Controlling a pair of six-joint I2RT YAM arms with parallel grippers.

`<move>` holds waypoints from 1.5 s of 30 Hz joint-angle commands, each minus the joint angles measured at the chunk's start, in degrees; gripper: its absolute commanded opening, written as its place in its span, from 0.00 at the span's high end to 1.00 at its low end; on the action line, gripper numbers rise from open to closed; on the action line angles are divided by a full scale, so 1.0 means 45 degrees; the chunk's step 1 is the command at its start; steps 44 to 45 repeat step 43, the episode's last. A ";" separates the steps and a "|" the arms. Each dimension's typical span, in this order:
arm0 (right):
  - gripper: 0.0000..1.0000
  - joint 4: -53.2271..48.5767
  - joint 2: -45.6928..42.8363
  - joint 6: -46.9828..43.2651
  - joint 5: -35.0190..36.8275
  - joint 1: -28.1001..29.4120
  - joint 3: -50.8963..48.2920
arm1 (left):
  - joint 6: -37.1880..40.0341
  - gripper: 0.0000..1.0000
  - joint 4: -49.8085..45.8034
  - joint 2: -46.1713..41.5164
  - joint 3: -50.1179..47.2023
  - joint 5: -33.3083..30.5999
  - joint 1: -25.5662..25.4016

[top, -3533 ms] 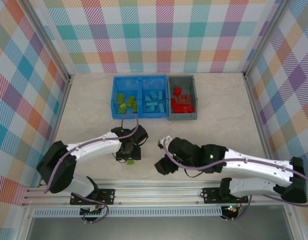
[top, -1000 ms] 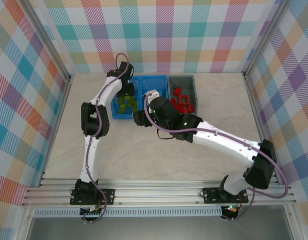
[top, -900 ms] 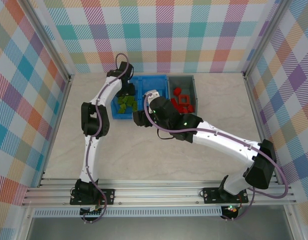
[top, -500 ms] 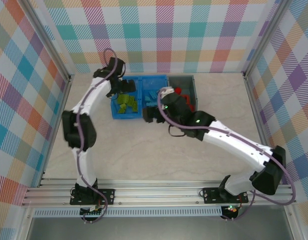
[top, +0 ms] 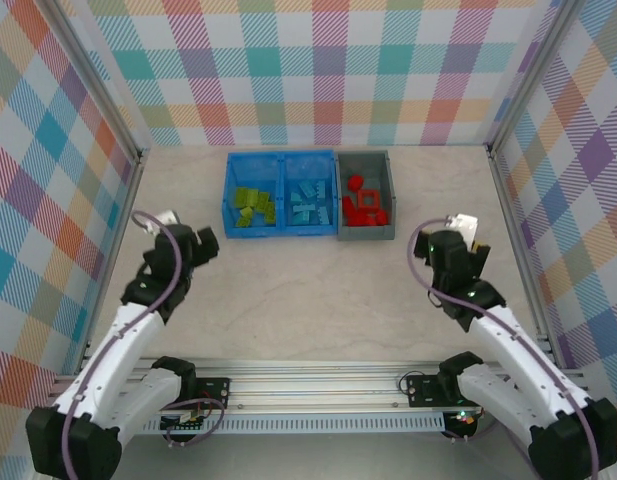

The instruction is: Sort the legos into containers by color

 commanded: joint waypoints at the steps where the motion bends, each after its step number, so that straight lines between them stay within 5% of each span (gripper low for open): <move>1: 0.00 0.3730 0.0465 -0.1832 -0.1502 -0.0715 -0.1304 | 0.1832 0.00 0.4442 0.0384 -0.2236 -0.0807 0.0269; 9: 0.00 0.9113 0.4614 -0.2055 -0.4509 -0.2475 -0.2376 | 0.3552 0.00 1.0116 0.5137 -0.2685 0.1434 0.1318; 18: 0.00 1.2020 0.7400 -0.2307 -0.6976 -0.4222 -0.1627 | 0.3723 0.00 0.9743 0.8836 0.0113 0.4316 0.2516; 20: 0.00 1.3460 0.7854 -0.2250 -0.7745 -0.4492 -0.2199 | 0.3916 0.00 1.1268 0.8407 -0.1009 0.4229 0.2357; 24: 0.00 1.5151 0.8260 -0.2288 -0.7762 -0.4504 -0.3003 | 0.3777 0.00 1.7703 0.8686 -0.4338 0.3836 0.2350; 28: 0.00 1.4024 0.8557 -0.2039 -0.7097 -0.4501 -0.2193 | 0.3741 0.00 1.4611 0.8577 -0.2801 0.3835 0.2350; 45: 0.00 1.3504 0.8594 -0.2181 -0.7008 -0.4359 -0.1884 | 0.3897 0.00 1.4679 0.8694 -0.2754 0.3661 0.2194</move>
